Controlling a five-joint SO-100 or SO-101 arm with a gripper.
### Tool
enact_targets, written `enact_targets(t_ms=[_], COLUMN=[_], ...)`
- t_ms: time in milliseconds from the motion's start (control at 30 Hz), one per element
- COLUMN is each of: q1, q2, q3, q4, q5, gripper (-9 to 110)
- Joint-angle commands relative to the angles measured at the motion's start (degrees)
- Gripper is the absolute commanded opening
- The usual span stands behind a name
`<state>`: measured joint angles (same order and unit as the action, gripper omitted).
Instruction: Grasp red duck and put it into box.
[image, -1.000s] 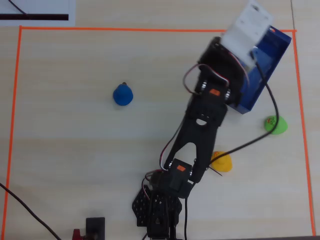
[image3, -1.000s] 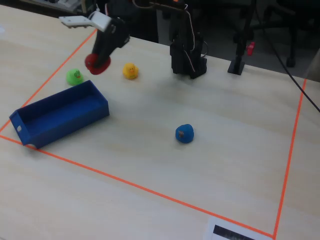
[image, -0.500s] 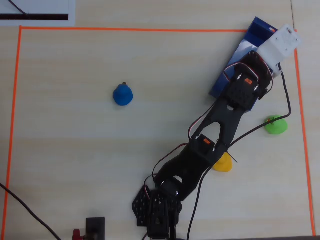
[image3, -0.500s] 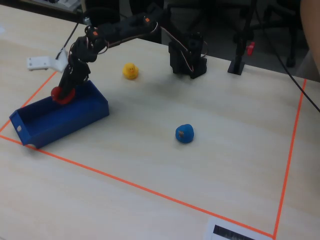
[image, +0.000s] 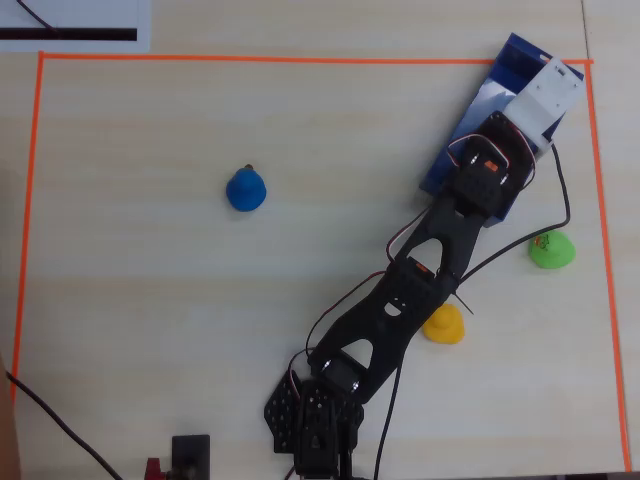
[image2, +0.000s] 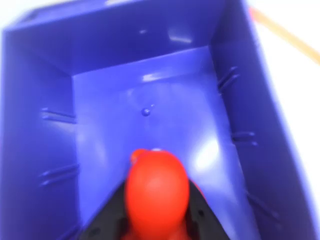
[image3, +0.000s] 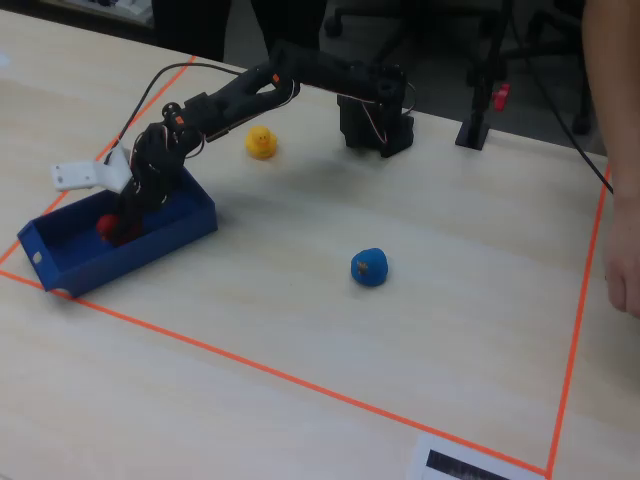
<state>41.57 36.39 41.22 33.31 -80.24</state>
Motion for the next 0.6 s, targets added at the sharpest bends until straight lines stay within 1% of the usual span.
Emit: enact_targets(t_ms=[0,167,300,367,400,500,567], q1=[1.05,0.88,-0.97,-2.37,-3.25,-7.21,-11.07], q2=[2.37,11.25,23.91,30.94,34.54,45.97,56.43], q3=[-3.08,-3.08,-3.08,-3.34,-3.43,-0.88,11.34], q4=[-0.88,2.2,7.47,12.48,15.91,29.44,33.75], q5=[-0.62,2.55,8.61,11.6,13.18,13.54,11.07], gripper=[18,17,11,5,0,0,0])
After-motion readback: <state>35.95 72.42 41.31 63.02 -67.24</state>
